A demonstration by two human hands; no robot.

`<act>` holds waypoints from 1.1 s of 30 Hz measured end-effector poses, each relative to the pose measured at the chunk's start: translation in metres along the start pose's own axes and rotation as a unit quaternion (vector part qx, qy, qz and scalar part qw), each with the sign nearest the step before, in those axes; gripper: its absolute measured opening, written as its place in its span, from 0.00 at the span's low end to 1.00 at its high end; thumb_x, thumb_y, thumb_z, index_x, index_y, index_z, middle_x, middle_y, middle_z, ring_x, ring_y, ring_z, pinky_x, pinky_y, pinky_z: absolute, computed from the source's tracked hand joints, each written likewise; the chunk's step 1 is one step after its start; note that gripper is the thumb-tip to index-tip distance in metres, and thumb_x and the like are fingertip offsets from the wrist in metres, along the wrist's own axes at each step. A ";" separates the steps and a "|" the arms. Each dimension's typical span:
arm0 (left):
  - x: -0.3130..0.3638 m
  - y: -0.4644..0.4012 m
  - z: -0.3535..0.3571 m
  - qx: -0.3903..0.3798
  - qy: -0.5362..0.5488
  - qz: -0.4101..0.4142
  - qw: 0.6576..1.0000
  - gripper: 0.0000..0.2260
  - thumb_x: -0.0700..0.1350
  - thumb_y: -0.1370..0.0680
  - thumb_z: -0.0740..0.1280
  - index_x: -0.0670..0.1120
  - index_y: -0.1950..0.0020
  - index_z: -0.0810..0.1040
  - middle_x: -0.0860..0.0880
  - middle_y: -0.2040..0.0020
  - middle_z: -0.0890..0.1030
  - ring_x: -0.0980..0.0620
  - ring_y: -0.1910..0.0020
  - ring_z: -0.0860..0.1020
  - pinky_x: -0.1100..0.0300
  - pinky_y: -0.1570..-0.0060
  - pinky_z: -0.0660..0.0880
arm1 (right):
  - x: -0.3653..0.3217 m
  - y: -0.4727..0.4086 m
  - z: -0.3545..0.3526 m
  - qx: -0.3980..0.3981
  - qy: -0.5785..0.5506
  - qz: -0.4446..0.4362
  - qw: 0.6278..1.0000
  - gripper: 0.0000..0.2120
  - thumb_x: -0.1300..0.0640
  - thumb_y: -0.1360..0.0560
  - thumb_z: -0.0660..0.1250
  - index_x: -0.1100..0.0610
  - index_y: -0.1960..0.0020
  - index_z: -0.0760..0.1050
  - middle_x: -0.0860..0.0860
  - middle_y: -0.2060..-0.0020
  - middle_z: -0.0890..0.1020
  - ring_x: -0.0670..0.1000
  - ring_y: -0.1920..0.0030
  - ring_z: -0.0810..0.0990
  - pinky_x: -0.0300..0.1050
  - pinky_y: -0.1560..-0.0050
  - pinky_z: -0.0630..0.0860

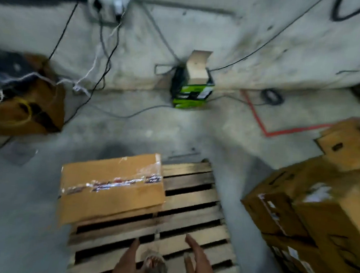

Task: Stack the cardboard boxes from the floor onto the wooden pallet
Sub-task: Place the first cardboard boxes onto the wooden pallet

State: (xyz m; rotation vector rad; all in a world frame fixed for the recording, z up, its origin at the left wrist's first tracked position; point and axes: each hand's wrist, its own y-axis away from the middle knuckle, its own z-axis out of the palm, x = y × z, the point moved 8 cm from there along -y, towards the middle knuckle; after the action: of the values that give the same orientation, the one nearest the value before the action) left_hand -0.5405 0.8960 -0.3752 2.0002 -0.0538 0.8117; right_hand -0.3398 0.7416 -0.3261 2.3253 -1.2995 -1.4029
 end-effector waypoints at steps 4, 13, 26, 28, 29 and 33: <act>0.080 0.110 -0.003 -0.022 -0.138 0.138 0.981 0.32 0.58 0.17 0.66 0.56 0.17 0.56 0.60 0.25 0.67 0.56 0.23 0.69 0.68 0.30 0.65 | -0.053 0.081 -0.074 0.015 0.017 -0.005 1.000 0.23 0.51 0.14 0.62 0.30 0.26 0.63 0.30 0.29 0.73 0.36 0.29 0.74 0.32 0.31 0.70; 0.142 0.198 -0.016 -0.054 -0.214 0.224 0.949 0.33 0.45 0.24 0.76 0.59 0.24 0.64 0.54 0.26 0.73 0.49 0.28 0.75 0.56 0.29 0.71 | -0.078 0.183 -0.182 0.168 -0.080 0.028 0.982 0.22 0.48 0.13 0.59 0.38 0.20 0.65 0.32 0.27 0.73 0.29 0.29 0.69 0.25 0.32 0.64; 0.365 0.294 0.250 -0.218 -0.118 0.248 0.936 0.19 0.39 0.17 0.68 0.48 0.28 0.71 0.47 0.37 0.82 0.48 0.34 0.78 0.64 0.37 0.71 | 0.057 0.246 -0.424 0.365 -0.111 0.072 0.921 0.28 0.56 0.16 0.63 0.25 0.29 0.61 0.30 0.29 0.72 0.30 0.28 0.68 0.37 0.25 0.66; 0.396 0.298 0.292 -0.239 -0.092 0.242 0.936 0.17 0.37 0.18 0.69 0.50 0.32 0.74 0.48 0.39 0.83 0.47 0.36 0.80 0.68 0.44 0.74 | 0.085 0.251 -0.461 0.388 -0.119 0.082 0.910 0.30 0.57 0.16 0.65 0.24 0.29 0.61 0.30 0.29 0.73 0.31 0.28 0.68 0.37 0.25 0.67; 0.411 0.297 0.312 -0.243 -0.092 0.242 0.935 0.16 0.39 0.20 0.72 0.54 0.35 0.75 0.50 0.40 0.84 0.45 0.36 0.80 0.66 0.45 0.75 | 0.099 0.253 -0.480 0.398 -0.127 0.089 0.904 0.30 0.57 0.16 0.66 0.24 0.29 0.62 0.30 0.29 0.73 0.31 0.28 0.69 0.38 0.25 0.68; 0.471 0.297 0.379 -0.257 -0.072 0.243 0.932 0.26 0.69 0.29 0.73 0.60 0.34 0.74 0.55 0.39 0.81 0.48 0.37 0.79 0.46 0.36 0.76 | 0.150 0.256 -0.546 0.428 -0.160 0.101 0.884 0.29 0.58 0.16 0.67 0.33 0.23 0.64 0.33 0.27 0.73 0.30 0.27 0.67 0.34 0.26 0.66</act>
State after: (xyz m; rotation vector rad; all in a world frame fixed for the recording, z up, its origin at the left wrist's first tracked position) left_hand -0.0794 0.5642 -0.0125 1.5477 -0.7950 0.8455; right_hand -0.0423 0.3110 0.0086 2.3136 -2.6118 -1.3420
